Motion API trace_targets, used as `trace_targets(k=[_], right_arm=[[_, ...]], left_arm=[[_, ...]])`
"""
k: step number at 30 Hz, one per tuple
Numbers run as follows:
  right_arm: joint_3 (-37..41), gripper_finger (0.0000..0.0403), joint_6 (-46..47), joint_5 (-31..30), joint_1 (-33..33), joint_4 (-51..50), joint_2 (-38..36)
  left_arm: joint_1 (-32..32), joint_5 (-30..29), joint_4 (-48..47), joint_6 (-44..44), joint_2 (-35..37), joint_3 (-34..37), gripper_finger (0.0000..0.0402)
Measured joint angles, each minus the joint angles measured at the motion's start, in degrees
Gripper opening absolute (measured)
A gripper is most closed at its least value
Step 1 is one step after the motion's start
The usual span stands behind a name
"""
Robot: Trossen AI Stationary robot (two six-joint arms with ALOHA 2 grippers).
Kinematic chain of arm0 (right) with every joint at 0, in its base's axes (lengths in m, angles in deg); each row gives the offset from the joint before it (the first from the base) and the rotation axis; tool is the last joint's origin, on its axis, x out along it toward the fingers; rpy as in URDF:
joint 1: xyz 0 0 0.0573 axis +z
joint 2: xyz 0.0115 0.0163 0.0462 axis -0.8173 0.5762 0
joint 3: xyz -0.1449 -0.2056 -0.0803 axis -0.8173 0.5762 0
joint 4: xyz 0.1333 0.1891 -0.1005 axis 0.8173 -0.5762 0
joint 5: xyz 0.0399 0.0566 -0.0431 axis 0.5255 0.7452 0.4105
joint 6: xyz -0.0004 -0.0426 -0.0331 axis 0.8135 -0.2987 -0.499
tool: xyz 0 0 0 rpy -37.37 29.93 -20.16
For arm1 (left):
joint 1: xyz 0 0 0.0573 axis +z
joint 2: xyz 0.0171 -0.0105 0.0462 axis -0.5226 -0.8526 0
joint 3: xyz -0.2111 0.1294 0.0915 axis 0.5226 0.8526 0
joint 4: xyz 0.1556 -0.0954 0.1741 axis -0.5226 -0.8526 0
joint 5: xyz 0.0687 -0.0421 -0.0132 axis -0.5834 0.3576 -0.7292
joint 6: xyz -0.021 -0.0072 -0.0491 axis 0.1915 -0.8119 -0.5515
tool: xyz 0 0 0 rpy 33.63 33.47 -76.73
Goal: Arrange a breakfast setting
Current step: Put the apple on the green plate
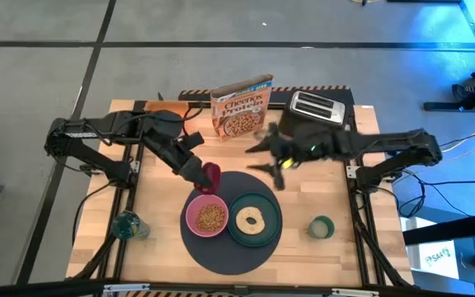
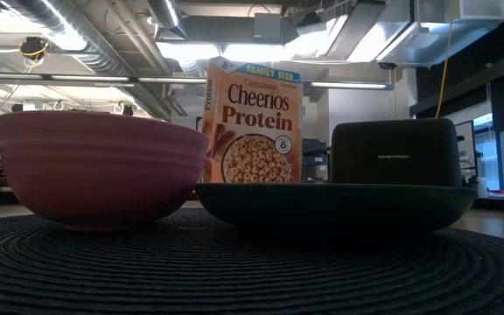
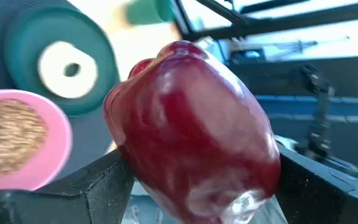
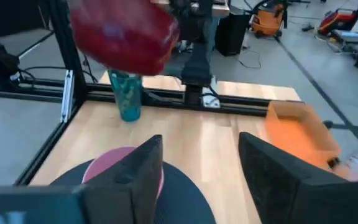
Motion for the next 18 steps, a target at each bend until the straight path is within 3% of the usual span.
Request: trace_targets(k=[10, 13, 18], right_arm=[[-0.02, 0.0339, -2.28, -22.18, 10.66, 12.10, 5.81], [-0.11, 0.0370, -5.56, -25.49, 12.72, 17.22, 7.28], [-0.10, 0.0387, -17.11, -25.43, 14.11, 24.56, 11.38]], left_arm=[[-0.70, 3.15, 1.00, 0.04, 0.00, 0.01, 0.0324], [-0.66, 3.25, 1.73, 0.14, 0.00, 0.03, 0.0324], [-0.66, 8.06, 6.33, -0.05, -0.65, -0.03, 0.0324]])
